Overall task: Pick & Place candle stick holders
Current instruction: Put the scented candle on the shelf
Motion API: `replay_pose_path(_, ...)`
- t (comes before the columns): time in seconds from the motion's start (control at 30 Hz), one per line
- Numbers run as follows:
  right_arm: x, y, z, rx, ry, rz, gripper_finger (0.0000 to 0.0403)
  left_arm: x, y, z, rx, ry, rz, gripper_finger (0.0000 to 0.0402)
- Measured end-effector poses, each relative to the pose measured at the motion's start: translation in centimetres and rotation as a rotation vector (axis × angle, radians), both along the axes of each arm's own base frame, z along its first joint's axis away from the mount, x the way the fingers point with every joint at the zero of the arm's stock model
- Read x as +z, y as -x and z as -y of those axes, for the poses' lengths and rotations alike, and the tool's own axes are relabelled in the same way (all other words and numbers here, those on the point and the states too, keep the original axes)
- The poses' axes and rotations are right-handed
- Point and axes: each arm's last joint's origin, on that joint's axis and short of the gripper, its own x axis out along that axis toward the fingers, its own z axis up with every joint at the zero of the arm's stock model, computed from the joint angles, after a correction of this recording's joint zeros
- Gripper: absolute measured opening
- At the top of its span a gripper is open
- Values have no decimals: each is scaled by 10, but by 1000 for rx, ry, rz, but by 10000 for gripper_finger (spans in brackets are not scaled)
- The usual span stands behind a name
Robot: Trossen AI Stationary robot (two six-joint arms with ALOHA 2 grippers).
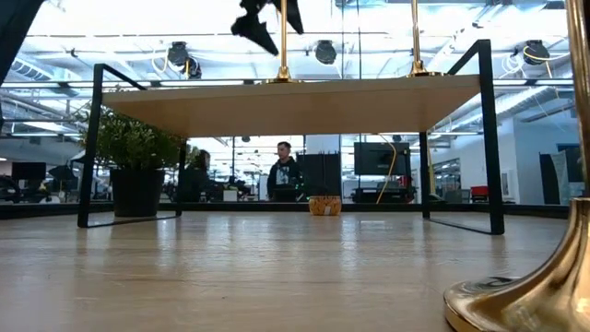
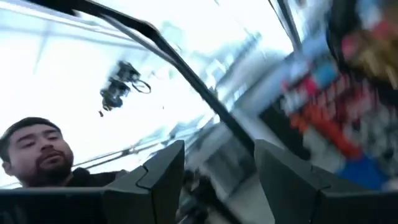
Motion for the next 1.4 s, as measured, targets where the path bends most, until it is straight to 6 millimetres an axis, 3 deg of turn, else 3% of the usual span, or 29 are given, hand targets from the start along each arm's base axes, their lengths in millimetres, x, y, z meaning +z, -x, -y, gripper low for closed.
replay_pose_path(0.23, 43, 8, 13, -211, 131, 145, 194, 39, 20, -4, 220, -285, 144, 397)
replay_pose_path(0.37, 71, 13, 29, -566, 182, 109, 194, 59, 42, -8, 286, -400, 166, 397)
replay_pose_path(0.57, 97, 27, 66, -1174, 223, -330, 194, 82, 78, -8, 302, -285, 301, 397)
replay_pose_path(0.67, 102, 35, 87, -1352, 201, -493, 190, 88, 91, -6, 259, -225, 336, 397)
replay_pose_path(0.77, 104, 43, 104, -1460, 140, -541, 171, 90, 97, -1, 222, -198, 342, 397)
replay_pose_path(0.97, 101, 42, 124, -1576, 139, -573, 84, 85, 103, 3, 210, -157, 276, 397)
replay_pose_path(1.1, 89, 28, 133, -1493, 203, -520, 13, 82, 105, 3, 210, -146, 235, 397)
replay_pose_path(1.4, 55, -3, 181, -1215, 195, -543, 14, 75, 101, 4, 97, -120, 181, 397)
